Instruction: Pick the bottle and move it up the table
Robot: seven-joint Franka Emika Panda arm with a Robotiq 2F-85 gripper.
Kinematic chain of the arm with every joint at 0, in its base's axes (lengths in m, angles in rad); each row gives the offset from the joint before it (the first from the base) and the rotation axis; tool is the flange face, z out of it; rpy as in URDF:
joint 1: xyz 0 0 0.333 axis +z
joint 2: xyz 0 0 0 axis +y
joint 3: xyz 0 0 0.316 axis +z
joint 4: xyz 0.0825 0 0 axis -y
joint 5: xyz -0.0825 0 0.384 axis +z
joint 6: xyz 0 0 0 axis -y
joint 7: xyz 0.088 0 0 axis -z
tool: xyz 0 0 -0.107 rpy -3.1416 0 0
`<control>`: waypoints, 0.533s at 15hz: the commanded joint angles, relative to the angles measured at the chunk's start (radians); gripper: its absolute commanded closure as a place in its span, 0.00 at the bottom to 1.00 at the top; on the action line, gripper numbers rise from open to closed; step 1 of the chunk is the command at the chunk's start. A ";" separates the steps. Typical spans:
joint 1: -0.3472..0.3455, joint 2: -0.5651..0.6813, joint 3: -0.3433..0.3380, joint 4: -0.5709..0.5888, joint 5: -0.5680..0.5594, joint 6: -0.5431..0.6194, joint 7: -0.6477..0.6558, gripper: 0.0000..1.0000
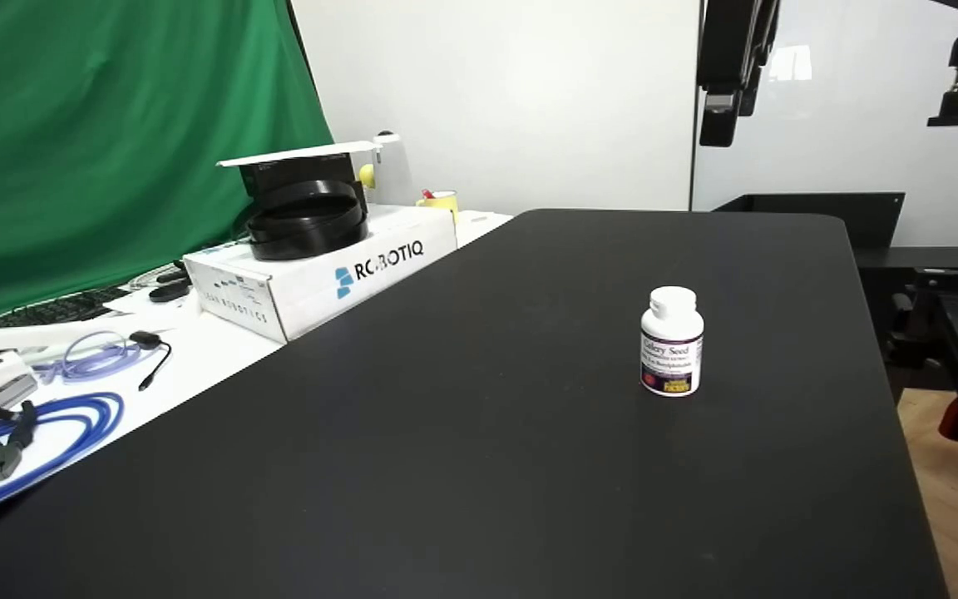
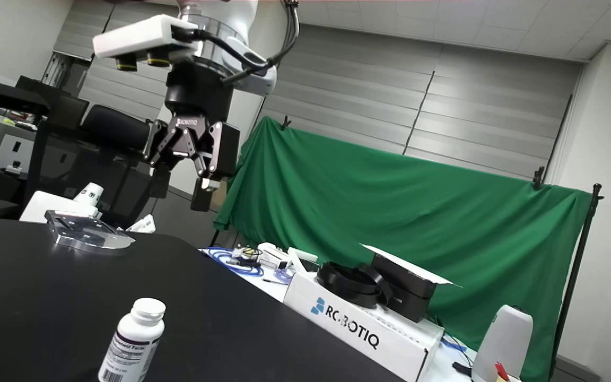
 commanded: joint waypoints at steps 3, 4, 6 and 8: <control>-0.011 0.043 -0.006 0.002 -0.019 0.028 0.010 0.00; -0.026 0.069 -0.001 0.001 -0.030 0.048 0.032 0.00; -0.036 0.116 -0.008 -0.001 -0.025 0.081 0.035 0.00; -0.041 0.176 -0.014 -0.003 -0.019 0.138 0.028 0.00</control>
